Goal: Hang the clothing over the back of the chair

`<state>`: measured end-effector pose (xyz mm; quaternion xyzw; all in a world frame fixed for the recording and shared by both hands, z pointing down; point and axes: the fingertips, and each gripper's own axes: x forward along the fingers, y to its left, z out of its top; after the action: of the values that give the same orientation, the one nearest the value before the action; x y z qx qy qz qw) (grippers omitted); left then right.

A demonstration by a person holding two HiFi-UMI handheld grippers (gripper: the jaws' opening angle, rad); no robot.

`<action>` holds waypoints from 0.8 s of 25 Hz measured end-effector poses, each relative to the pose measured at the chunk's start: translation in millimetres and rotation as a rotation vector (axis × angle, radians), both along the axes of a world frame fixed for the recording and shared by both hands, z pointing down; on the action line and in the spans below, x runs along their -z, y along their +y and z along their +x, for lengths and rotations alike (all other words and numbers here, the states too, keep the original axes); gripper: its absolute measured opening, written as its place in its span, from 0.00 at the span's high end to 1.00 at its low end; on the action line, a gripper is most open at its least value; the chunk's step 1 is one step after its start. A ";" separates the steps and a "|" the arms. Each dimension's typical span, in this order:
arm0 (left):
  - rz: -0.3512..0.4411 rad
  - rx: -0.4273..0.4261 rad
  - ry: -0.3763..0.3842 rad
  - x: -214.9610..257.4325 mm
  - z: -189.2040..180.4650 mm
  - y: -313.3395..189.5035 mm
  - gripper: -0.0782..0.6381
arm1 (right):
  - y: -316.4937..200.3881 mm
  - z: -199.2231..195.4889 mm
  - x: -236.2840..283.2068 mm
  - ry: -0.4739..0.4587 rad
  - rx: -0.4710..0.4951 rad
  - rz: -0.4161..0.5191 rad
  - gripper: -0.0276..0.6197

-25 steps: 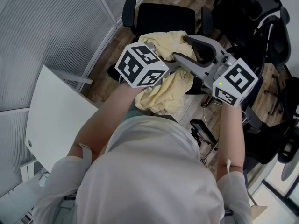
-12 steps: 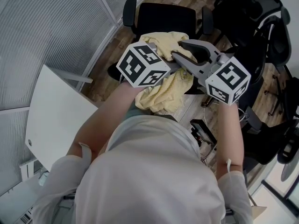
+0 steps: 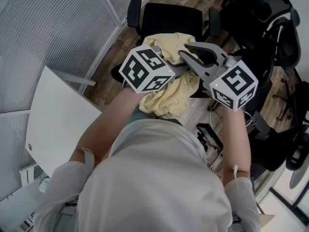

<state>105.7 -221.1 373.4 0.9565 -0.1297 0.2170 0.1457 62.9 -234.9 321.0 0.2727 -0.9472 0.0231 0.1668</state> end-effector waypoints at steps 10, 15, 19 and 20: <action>0.014 0.044 0.000 8.4 -18.7 7.8 0.54 | -5.7 6.8 -1.7 0.003 -0.035 0.000 0.86; 0.019 0.067 -0.004 10.3 -42.4 18.7 0.52 | -11.7 10.5 -7.0 -0.001 -0.069 -0.018 0.86; 0.009 0.107 0.008 13.2 -64.1 25.3 0.52 | -20.2 17.9 -16.1 -0.026 -0.109 -0.063 0.86; 0.008 0.120 0.012 14.4 -68.5 25.6 0.52 | -23.3 20.9 -19.1 -0.028 -0.119 -0.075 0.86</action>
<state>37.2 -195.5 359.0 0.9489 -0.1869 0.2015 0.1553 83.8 -258.2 340.1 0.3218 -0.9300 0.0722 0.1620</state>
